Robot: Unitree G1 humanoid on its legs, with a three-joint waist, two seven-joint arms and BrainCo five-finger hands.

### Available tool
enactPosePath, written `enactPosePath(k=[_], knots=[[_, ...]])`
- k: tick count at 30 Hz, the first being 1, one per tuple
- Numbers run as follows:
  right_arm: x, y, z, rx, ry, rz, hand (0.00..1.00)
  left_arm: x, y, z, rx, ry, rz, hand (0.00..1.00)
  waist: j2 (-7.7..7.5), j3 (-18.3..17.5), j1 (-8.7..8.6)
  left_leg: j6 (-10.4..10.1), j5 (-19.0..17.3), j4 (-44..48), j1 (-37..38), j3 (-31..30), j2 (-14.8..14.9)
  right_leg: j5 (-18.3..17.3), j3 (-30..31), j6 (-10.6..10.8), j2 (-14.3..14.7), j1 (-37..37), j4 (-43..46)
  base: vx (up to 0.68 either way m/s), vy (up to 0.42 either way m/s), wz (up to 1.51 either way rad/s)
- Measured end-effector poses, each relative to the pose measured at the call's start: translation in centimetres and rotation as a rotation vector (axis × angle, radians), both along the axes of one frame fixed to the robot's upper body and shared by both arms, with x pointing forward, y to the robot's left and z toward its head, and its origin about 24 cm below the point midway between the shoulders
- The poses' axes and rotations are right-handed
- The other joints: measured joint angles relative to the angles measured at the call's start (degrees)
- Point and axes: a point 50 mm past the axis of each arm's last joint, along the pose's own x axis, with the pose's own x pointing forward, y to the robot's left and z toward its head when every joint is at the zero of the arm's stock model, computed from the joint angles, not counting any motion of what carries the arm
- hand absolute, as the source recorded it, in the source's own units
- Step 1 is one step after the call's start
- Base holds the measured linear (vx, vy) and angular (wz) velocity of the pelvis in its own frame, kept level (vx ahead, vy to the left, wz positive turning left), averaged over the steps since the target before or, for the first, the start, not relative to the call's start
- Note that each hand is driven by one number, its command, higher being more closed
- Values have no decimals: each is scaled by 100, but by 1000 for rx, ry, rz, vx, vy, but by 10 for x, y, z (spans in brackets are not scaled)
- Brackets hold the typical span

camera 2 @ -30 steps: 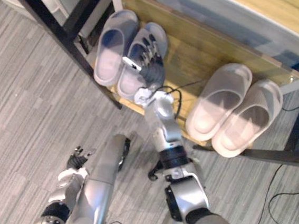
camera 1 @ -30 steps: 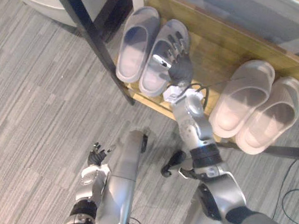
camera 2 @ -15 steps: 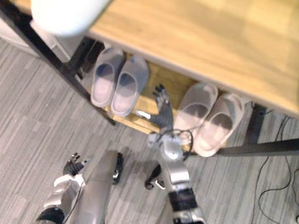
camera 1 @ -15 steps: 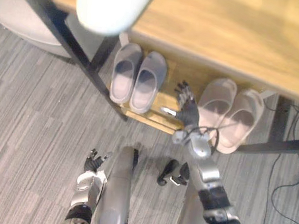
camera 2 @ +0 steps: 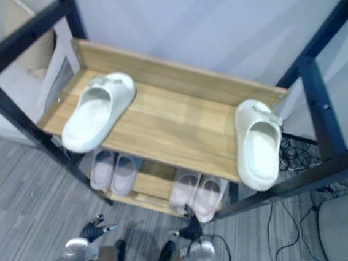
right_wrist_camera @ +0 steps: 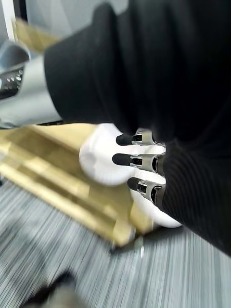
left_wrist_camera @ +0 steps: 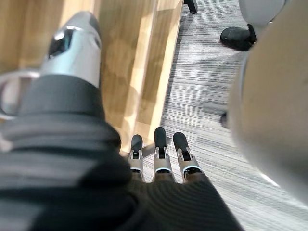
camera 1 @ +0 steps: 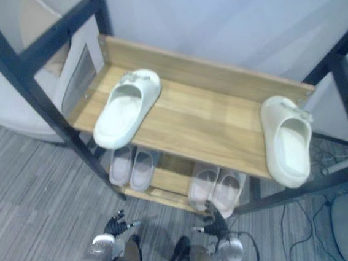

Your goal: Organize the slippers on the shoe rack

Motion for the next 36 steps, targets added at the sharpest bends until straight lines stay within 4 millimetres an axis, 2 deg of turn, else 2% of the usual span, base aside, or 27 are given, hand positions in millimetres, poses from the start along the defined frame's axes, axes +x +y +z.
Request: enactPosePath(k=[2, 5, 9, 12, 15, 19, 23, 26, 27, 32, 36], knots=[[-16, -11, -14, -1, 91, -61, 0, -2, -6, -1, -5, 8, -27, 0, 91, -75, -17, 14, 98, -292, 270, 16, -26, 158, 7, 44, 78, 285, -336, 97, 55, -5], [-19, -21, -21, -10, 136, -119, 0, -6, -9, -3, 7, 19, -63, 0, 139, -125, -32, 44, 160, -484, 511, 14, -51, 326, 13, 78, 142, 587, -685, 28, 28, -1], [-23, -25, -26, -9, 167, -158, 0, -5, -17, -2, 20, 9, -143, 0, 143, -171, -14, 68, 184, -561, 627, -8, -73, 468, 1, 111, 190, 841, -1035, -24, 14, 2], [-25, -28, -27, 0, 177, -191, 0, -2, -31, 2, 29, -21, -266, 0, 189, -196, -16, 107, 288, -744, 720, -28, -134, 598, -5, 131, 190, 934, -1230, -30, 15, 1], [-26, -30, -28, 11, 185, -225, 0, 10, -55, 15, -12, -113, -402, 0, 209, -210, -16, 135, 353, -844, 725, -53, -172, 650, -7, 186, 183, 933, -1308, -21, 10, 2], [-27, -32, -29, 22, 189, -251, 0, 22, -93, 49, -112, -301, -618, 0, 246, -234, -41, 163, 413, -934, 729, -125, -213, 683, -10, 204, 175, 936, -1394, -13, 9, 5], [-28, -32, -30, 21, 190, -252, 0, 17, -130, 77, -236, -413, -827, 0, 270, -284, -56, 139, 426, -1040, 742, -153, -216, 686, -10, 211, 190, 941, -1460, 4, 5, 3], [-29, -33, -30, 19, 188, -251, 0, 13, -153, 100, -335, -507, -918, 0, 297, -315, -76, 156, 444, -1062, 767, -160, -216, 687, -13, 209, 208, 964, -1456, 77, 3, 1], [-29, -33, -30, 16, 183, -249, 0, 10, -163, 116, -410, -574, -945, 0, 322, -331, -99, 156, 445, -1111, 834, -166, -217, 687, -20, 204, 220, 1014, -1475, 64, 8, 2], [-29, -34, -30, 0, 185, -236, 0, 18, -173, 166, -586, -778, -887, 0, 396, -428, -143, 157, 441, -1129, 832, -177, -225, 698, -30, 189, 246, 1032, -1530, 65, 13, 1], [-29, -32, -30, -8, 186, -212, 0, 26, -170, 193, -641, -890, -853, 0, 396, -470, -143, 157, 441, -1187, 857, -222, -231, 698, -83, 190, 250, 1061, -1550, 37, 15, 6]])
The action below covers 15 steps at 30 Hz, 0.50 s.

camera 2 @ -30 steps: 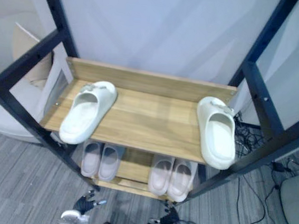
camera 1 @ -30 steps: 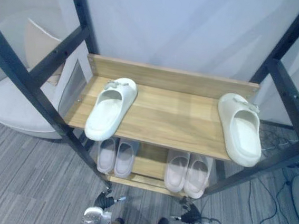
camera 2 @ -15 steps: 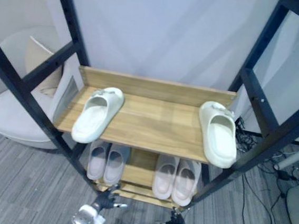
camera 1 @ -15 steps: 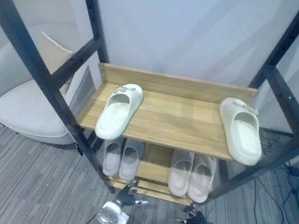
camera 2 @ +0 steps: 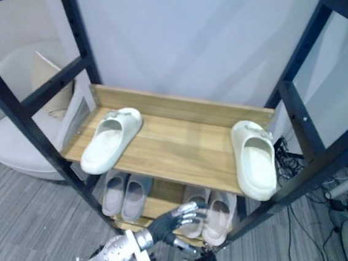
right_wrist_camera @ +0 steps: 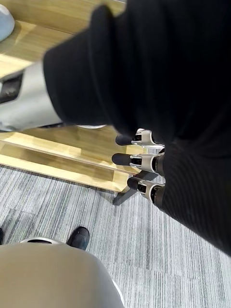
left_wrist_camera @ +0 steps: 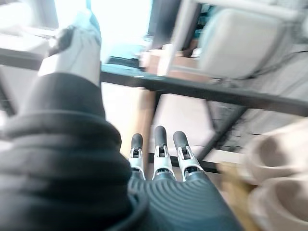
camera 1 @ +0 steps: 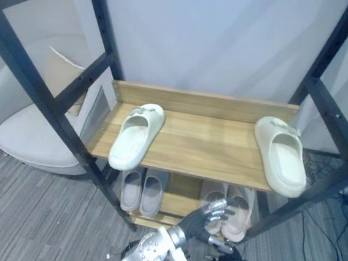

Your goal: Organize the slippers on the shoe rack

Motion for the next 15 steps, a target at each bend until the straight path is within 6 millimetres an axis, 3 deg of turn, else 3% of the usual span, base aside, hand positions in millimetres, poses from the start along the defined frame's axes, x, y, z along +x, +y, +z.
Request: enactPosePath(k=[9, 15], knots=[[-3, 1, -2, 0, 15, 5, 0, 27, 26, 50, -177, -127, 201, 0, -46, -105, 10, 7, -36, -2, -36, -46, -3, -13, -22, 29, -16, 48, -71, 13, 16, 3], [-3, 0, -2, -2, 17, 5, 0, 50, 46, 73, -191, -255, 357, 0, -52, -109, 12, 20, -75, 60, -42, -49, -3, -47, 9, 38, -21, 48, -3, 0, 0, 0]])
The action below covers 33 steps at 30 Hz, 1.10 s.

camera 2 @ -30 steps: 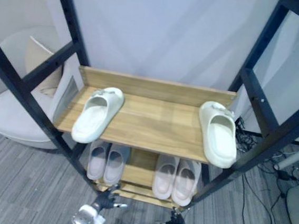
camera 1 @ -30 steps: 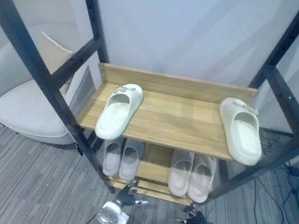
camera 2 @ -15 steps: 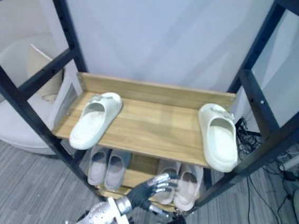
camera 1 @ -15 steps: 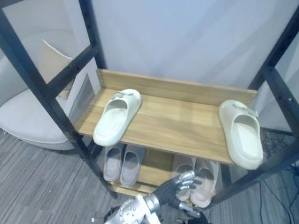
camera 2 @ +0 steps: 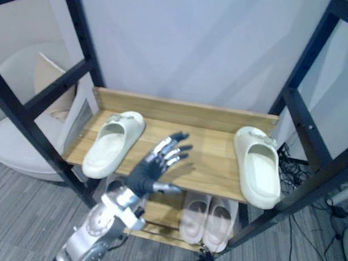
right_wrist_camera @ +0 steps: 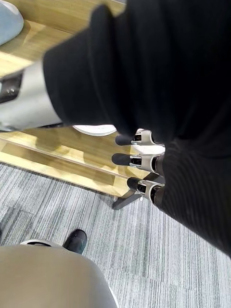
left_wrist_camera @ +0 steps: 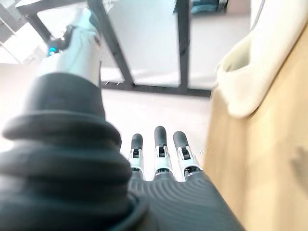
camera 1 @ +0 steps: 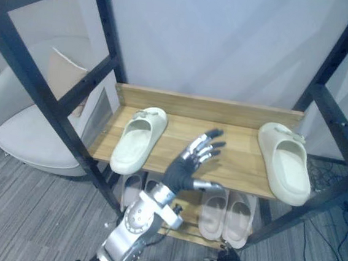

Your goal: Organize the slippers on the shoe rack

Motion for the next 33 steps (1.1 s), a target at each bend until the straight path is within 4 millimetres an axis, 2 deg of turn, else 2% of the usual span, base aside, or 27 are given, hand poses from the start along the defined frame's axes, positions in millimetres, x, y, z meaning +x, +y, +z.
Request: enactPosePath(k=[11, 14, 20, 21, 23, 30, 33], knots=[[0, -7, 1, -7, 11, 12, 0, 32, 30, 33, 87, -185, 227, 0, -4, -4, 2, 1, -73, 125, -71, -29, -5, -27, -7, 7, -12, -17, 42, 0, 0, 0], [0, -8, 1, -7, 11, 14, 0, 44, 40, 32, 157, -195, 287, 0, -5, -5, 0, 1, -73, 125, -85, -29, -6, -27, -7, 6, -11, -34, 41, 0, 0, 0], [0, -8, 1, 6, 23, 24, 0, 62, 81, 19, 345, -163, 431, 0, -67, -46, -19, 0, -70, 101, -19, -89, -50, 14, -90, -17, 23, 65, -113, 31, 16, 4], [0, -8, 1, 6, 23, 25, 0, 62, 81, 18, 345, -162, 432, 0, -67, -46, -19, 0, -70, 101, -19, -90, -50, 15, -91, -17, 23, 66, -115, 13, 11, 8], [-1, -9, 0, 9, 28, 26, 0, 69, 100, 19, 436, -170, 505, 0, -106, -69, -17, 1, -69, 78, -3, -127, -64, 68, -127, -18, 36, 143, -246, 7, 15, 6], [-1, -10, 1, 14, 27, 21, 0, 75, 137, 20, 588, -169, 658, 0, -114, -71, -15, 3, -67, 41, 8, -124, -89, 180, -128, -7, 58, 227, -454, 0, 0, 0], [-1, -10, 1, 14, 27, 21, 0, 76, 146, 22, 609, -173, 701, 0, -117, -69, -14, 3, -67, 37, 12, -124, -89, 180, -127, -7, 59, 229, -455, 0, 0, 0]])
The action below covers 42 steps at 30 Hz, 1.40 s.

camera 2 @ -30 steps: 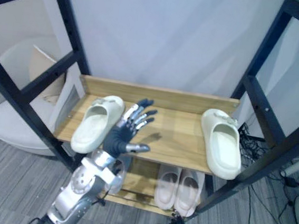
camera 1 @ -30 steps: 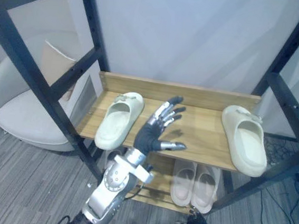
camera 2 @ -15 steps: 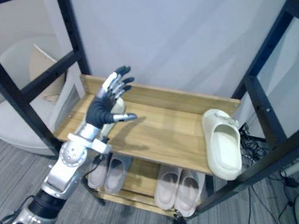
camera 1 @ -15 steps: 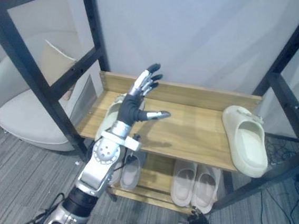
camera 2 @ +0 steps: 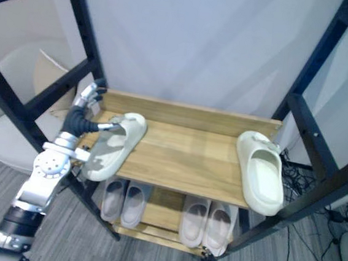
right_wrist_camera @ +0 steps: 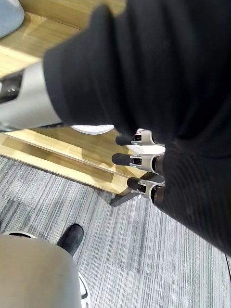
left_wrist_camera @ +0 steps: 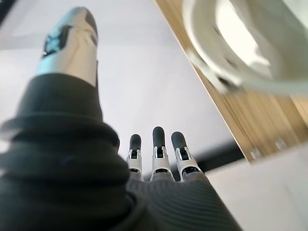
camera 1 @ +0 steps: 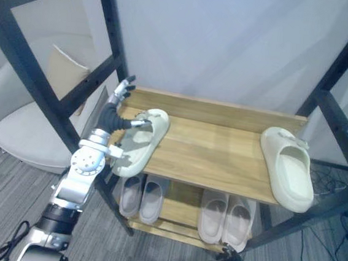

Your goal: Organize the slippers on the shoe rack

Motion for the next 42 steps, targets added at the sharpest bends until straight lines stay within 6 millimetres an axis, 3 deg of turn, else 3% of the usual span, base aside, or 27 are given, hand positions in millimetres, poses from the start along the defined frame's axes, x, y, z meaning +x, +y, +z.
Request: enactPosePath(k=[19, 31, 32, 42], knots=[[-4, -6, 2, -10, -13, -23, 0, 3, 12, -8, 287, 22, 132, 0, -29, 67, -52, -11, 27, -144, 95, 98, 23, 7, 126, -8, 33, -24, -6, -4, 13, -3], [-5, -6, 2, -25, -6, -4, 0, 23, 14, -14, 342, 94, 187, 0, -80, 99, -95, -17, 31, -203, 95, 238, 33, 31, 271, -16, 49, -124, -5, -4, 9, -5], [-5, -6, 2, -25, -6, -4, 0, 24, 14, -13, 348, 97, 191, 100, -85, 103, -101, -17, 31, -203, 95, 239, 31, 31, 273, -16, 48, -126, -5, 0, 0, 0], [-6, -6, 3, -22, -10, -9, 0, 35, 10, -12, 417, 143, 182, 100, -95, 115, -109, -17, 31, -202, 108, 274, 26, 48, 310, -21, 45, -125, -5, -10, 3, -1]])
